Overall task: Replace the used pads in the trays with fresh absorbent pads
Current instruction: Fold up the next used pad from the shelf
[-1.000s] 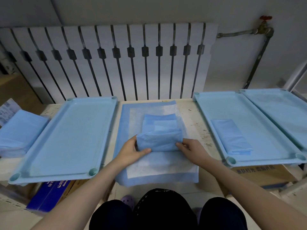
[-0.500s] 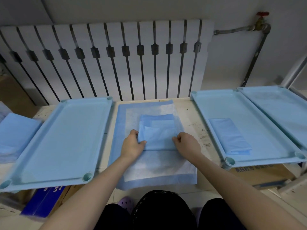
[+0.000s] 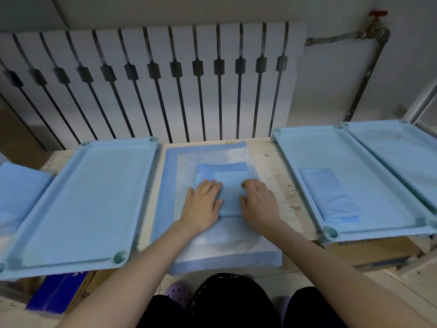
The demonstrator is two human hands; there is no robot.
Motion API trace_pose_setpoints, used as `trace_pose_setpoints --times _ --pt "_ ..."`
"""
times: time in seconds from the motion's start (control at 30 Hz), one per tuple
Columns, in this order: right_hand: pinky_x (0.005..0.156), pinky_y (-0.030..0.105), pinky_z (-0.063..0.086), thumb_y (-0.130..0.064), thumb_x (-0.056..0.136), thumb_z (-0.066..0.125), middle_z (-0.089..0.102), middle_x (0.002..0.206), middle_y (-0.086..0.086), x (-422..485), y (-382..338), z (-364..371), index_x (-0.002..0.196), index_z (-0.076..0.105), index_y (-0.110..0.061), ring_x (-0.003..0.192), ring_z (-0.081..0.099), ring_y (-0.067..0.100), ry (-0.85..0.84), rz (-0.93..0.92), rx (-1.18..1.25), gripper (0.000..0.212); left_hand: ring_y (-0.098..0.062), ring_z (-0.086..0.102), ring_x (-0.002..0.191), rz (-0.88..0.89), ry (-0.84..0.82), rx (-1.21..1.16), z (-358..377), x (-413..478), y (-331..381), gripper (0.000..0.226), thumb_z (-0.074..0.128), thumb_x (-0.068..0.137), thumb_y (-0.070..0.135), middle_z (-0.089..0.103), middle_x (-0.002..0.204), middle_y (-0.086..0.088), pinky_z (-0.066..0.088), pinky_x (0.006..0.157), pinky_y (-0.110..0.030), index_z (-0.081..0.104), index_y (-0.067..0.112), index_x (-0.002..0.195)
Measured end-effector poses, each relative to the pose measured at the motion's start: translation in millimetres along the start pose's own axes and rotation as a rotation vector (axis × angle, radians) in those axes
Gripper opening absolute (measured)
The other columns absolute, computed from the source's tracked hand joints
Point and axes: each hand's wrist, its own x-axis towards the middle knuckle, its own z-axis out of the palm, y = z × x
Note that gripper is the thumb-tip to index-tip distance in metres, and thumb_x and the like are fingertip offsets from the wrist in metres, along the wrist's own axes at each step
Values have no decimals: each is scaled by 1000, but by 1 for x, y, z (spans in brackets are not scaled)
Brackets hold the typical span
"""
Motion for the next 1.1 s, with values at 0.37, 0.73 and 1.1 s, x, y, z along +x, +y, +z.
trace_pose_setpoints --times 0.37,0.73,1.1 --pt "118 50 -3 -57 97 12 -10 159 -7 6 26 15 152 -6 -21 146 -9 9 -451 12 -103 68 -9 -6 147 -196 -272 -54 10 4 -30 56 17 100 50 -5 159 13 -2 117 -51 3 33 152" --pt "56 25 43 -36 76 48 61 81 -3 -5 27 -8 86 64 -20 62 59 19 -60 -587 -193 25 -14 19 145 57 -150 -148 -6 -7 -28 72 31 84 62 27 155 3 21 114 -45 32 25 146" --pt "62 28 37 -25 96 34 57 88 -2 -6 7 -37 100 55 -14 70 50 16 -157 -400 151 24 -7 64 91 0 -38 -433 -24 -35 -42 34 66 74 20 69 97 12 46 77 -23 66 36 103"
